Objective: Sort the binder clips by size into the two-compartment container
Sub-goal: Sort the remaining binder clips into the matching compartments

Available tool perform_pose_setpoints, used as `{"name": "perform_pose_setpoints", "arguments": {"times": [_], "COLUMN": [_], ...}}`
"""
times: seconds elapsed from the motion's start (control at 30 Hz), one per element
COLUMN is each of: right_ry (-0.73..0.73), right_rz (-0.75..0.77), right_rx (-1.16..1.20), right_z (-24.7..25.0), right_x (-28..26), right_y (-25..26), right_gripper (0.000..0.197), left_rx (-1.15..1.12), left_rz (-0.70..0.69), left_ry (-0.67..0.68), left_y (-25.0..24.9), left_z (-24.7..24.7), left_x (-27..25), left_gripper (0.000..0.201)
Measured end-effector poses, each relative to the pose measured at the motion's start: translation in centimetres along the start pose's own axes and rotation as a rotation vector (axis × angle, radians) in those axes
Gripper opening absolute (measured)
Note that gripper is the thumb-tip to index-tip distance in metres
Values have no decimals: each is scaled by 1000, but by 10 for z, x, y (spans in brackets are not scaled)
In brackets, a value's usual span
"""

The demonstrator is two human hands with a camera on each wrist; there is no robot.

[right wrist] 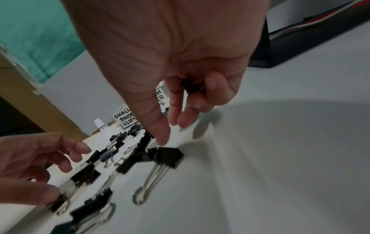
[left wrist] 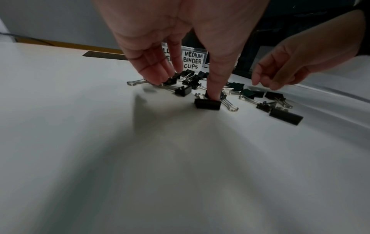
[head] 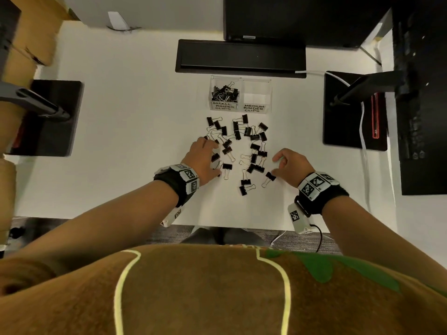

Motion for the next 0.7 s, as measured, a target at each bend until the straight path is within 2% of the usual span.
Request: {"name": "perform_pose_setpoints", "arguments": {"times": [0.1,0.2,0.3,0.37,0.5,0.7], "right_ry": [39,-3,-73,-93,-67,119], "right_rz": [-4,21,20,39,110,220], "right_rx": [-24,-22,19,27,23,-88], "right_z": [-8,-13,-12,-9,-7,-28], "right_x": [-3,-3,-1,0,-5,-15], "right_y": [0,9,15,19,26,33], "right_gripper": [22,16,15,14,17,28], "left_rx": [-22,23,93,132,149,146], "left_rz": [-85,-216,-404,-467,-422,-291], "left_ry": [-14,67,165,215,215,133], "left_y": [-7,-25,-45,-52,-48,-32], "left_z": [-1,-9,-23,-31,-36,-18], "left_x": [-5,-13,-23,-28,-24,-2], "left_gripper": [47,33,29,30,35,43]}}
Point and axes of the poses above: each hand's wrist, its own x-axis towards the middle knuckle, its own z-axis out of the back of the hand, y = z × x, the point moved 3 cm from there along x, towards the middle knuckle, and after that the axes turned 7 degrees about -y, right-handed, at the moved point
